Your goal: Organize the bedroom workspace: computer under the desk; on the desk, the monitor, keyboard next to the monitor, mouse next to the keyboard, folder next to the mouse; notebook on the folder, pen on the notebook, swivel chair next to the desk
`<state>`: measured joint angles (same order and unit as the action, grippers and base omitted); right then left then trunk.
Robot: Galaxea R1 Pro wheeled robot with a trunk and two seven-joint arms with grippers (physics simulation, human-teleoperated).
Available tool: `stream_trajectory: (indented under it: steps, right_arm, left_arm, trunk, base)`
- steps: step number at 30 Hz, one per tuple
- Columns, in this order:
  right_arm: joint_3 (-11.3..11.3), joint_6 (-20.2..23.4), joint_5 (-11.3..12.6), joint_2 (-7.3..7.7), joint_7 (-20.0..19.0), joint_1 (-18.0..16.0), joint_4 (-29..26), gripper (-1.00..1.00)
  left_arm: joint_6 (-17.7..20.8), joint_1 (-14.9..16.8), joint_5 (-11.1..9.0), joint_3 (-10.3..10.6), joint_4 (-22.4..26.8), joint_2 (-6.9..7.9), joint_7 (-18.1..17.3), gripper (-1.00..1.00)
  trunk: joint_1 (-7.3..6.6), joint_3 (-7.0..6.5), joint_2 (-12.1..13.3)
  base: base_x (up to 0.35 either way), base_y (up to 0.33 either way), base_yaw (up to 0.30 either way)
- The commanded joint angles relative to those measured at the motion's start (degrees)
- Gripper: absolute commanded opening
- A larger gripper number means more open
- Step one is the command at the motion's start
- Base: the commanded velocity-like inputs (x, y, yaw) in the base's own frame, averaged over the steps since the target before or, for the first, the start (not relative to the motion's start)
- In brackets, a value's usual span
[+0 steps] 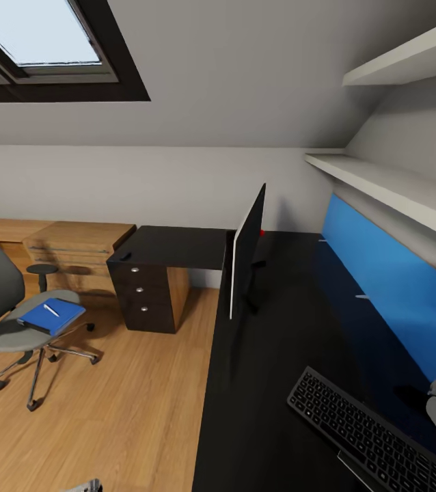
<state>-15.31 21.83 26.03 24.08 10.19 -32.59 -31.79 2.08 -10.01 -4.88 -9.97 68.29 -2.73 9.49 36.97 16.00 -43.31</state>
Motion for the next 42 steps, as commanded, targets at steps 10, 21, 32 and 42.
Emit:
stream_trajectory:
  steps: [10,21,32,42]
  right_arm:
    - [-0.04,0.32,0.66,0.07,0.36,-0.02,-0.12,1.0]
    - [-0.05,0.65,0.86,0.03,0.44,-0.02,-0.01,1.0]
    - [-0.04,0.76,0.79,0.01,0.58,-0.02,0.13,1.0]
    - [-0.03,0.76,0.77,0.01,0.76,-0.02,0.15,1.0]
  left_arm:
    - [0.29,-0.01,-2.02,0.03,2.7,-0.24,0.09,1.0]
    - [0.29,-0.01,-3.26,0.11,2.89,-0.24,0.09,1.0]
    - [0.29,-0.01,-3.29,0.21,2.83,-0.2,0.09,1.0]
    - [0.3,-0.01,-3.38,0.2,2.76,-0.17,0.09,1.0]
  trunk:
    - [1.77,1.51,-3.27]
    - [4.19,3.48,-7.68]
    - [6.61,5.46,-12.09]
    - [8.14,6.71,-14.9]
  base:
    - [0.004,-0.003,0.0]
    - [0.0,0.0,0.0]
    - [0.0,0.0,0.0]
    - [0.0,0.0,0.0]
